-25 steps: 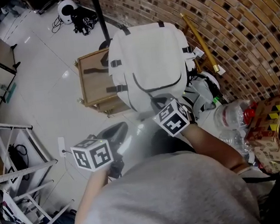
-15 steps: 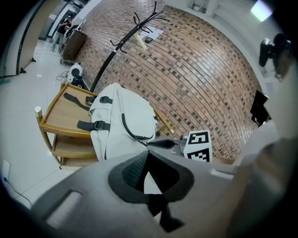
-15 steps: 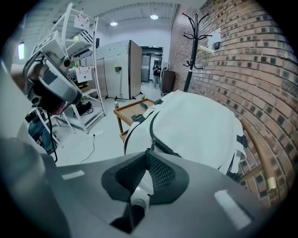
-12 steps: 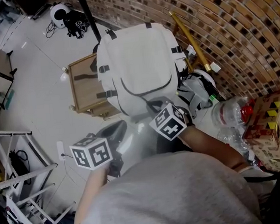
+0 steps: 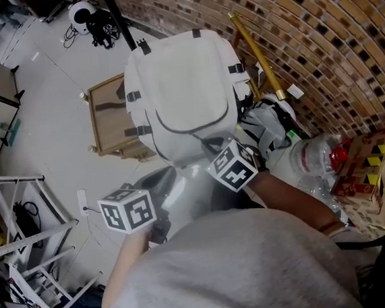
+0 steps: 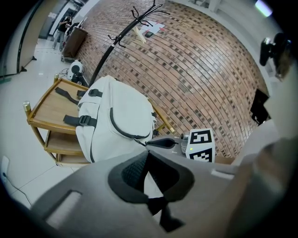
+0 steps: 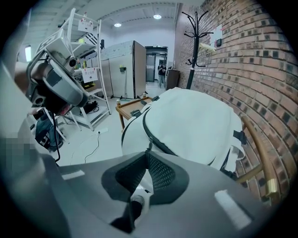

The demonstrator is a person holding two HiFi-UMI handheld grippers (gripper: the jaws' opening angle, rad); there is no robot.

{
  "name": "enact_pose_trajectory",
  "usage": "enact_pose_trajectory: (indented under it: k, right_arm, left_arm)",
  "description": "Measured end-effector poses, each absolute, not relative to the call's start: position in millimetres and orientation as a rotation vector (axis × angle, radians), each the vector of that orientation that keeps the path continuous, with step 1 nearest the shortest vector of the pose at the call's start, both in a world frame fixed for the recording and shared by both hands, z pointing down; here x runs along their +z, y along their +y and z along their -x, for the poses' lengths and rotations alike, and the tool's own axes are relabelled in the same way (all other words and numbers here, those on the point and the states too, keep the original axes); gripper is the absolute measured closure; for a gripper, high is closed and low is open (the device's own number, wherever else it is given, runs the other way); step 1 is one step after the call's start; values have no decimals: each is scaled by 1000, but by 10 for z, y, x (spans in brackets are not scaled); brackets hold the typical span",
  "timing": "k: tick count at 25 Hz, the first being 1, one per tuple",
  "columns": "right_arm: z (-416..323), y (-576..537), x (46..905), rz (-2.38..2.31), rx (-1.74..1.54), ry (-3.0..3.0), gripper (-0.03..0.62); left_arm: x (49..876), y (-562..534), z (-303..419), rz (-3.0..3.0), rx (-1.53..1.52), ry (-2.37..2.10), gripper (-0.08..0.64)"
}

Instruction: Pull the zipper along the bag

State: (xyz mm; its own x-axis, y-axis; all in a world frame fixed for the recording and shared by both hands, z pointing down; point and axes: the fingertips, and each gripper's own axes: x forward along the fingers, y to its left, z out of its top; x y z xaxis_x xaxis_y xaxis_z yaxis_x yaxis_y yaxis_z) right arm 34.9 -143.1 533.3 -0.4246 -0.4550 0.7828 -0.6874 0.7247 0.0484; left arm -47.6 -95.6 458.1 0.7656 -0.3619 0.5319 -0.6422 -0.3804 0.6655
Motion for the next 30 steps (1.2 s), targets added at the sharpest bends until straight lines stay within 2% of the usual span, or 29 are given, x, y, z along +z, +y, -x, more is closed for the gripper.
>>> enact_pose_trajectory:
  k: [30]
  right_arm:
    - [-1330, -1644, 5428, -904, 439, -2072, 574]
  left_arm:
    - [4817, -1267, -557, -1974, 407, -660, 560]
